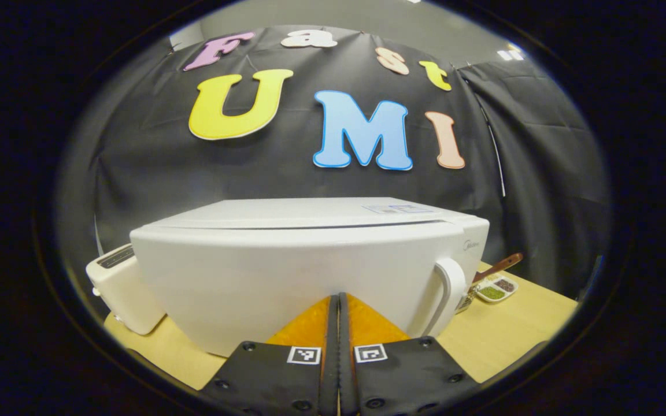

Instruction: Open the microwave oven with the left hand, put the food in, and close the microwave oven.

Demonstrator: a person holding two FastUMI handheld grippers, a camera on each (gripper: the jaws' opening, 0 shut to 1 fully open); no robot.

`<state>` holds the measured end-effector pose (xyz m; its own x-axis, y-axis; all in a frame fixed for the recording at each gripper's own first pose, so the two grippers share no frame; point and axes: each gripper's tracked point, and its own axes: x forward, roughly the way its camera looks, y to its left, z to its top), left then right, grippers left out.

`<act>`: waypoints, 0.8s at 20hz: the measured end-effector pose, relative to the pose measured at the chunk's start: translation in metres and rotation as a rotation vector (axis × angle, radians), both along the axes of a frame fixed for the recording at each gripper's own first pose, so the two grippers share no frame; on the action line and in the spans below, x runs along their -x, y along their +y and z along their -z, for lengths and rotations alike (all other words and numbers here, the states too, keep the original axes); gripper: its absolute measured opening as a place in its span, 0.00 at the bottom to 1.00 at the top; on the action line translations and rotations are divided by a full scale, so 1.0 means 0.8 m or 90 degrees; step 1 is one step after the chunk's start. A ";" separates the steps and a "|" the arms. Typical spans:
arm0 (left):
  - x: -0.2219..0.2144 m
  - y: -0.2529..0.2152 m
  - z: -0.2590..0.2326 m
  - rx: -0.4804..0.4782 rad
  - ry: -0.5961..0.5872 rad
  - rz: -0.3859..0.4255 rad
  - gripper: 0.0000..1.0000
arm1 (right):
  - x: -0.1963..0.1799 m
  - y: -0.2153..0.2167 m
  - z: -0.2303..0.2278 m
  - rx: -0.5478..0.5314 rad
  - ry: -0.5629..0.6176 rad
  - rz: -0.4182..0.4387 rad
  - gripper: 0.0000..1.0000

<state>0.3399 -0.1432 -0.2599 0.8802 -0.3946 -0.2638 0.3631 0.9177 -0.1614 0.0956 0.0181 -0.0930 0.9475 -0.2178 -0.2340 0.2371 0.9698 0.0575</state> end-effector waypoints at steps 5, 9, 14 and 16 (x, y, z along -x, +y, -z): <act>-0.006 0.000 -0.002 -0.022 -0.008 -0.002 0.07 | -0.005 0.010 0.008 -0.015 0.004 -0.017 0.96; -0.008 0.002 0.000 -0.054 0.015 -0.028 0.07 | 0.005 0.018 -0.006 -0.007 -0.013 -0.040 0.96; 0.043 -0.002 -0.079 -0.032 -0.041 -0.028 0.07 | 0.025 0.019 -0.020 -0.011 -0.032 -0.073 0.96; 0.074 0.000 -0.112 -0.021 -0.062 -0.034 0.07 | 0.031 0.015 -0.027 -0.010 -0.041 -0.086 0.96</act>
<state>0.2805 -0.1432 -0.1700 0.9216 -0.3394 -0.1883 0.3266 0.9403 -0.0963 0.0704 0.0297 -0.0712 0.9813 -0.0834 -0.1737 0.0992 0.9915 0.0841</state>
